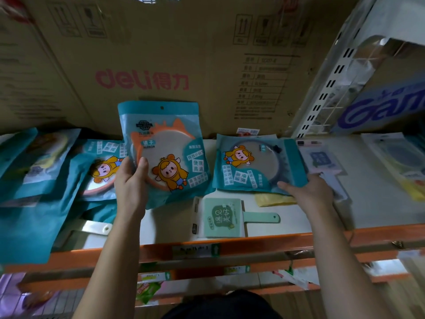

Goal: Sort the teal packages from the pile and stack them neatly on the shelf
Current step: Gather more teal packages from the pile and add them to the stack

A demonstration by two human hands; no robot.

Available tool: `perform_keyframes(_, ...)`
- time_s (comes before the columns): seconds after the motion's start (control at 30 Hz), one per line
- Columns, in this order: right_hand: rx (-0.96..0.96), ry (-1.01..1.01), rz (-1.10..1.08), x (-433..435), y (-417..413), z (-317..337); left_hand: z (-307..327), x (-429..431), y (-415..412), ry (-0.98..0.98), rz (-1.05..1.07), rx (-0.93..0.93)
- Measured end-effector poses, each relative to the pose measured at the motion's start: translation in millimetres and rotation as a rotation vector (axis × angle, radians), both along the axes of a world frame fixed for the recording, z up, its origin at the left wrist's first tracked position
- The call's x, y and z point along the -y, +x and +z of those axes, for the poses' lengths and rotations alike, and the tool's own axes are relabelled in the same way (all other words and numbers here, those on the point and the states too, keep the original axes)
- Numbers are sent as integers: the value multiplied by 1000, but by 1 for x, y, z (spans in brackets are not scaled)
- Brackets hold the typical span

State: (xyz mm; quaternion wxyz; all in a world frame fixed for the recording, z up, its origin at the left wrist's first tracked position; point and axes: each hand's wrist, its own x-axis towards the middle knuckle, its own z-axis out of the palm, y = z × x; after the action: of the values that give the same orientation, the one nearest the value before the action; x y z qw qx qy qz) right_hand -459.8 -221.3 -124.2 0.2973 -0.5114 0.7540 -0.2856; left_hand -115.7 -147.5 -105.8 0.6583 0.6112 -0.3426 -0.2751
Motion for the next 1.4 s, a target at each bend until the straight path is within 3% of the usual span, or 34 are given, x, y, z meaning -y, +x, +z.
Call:
perform_keyframes(0.23, 139, -221, -6, -1, 6, -1, 9, -8, 15, -94, -10, 32)
perform_keyframes(0.3, 349, -251, -72, -2, 10, -1, 12, -9, 16, -121, -17, 20)
perform_keyframes(0.43, 989, -133, -237, -1, 22, 0, 13, -10, 16, -118, -46, -30)
perform_keyframes(0.5, 1084, -20, -163, -5, 29, 0, 11, -10, 15, -100, -63, -51)
perform_keyframes(0.67, 1041, 19, -173, -4, 50, 2, 6, -9, 14, -51, -80, -103)
perform_keyframes(0.8, 974, -117, -195, -2, 61, 9, 6, -7, 17, -36, -109, -110)
perform_keyframes(0.97, 1118, -200, -224, -10, 60, 28, 6, -2, 21, -40, -193, -157)
perform_keyframes(1.2, 1099, -390, -449, -27, 28, 40, 8, 13, 5, -58, -357, -209)
perform_keyframes(1.4, 818, -495, -582, -58, -31, 39, 12, 29, -50, -16, -447, -223)
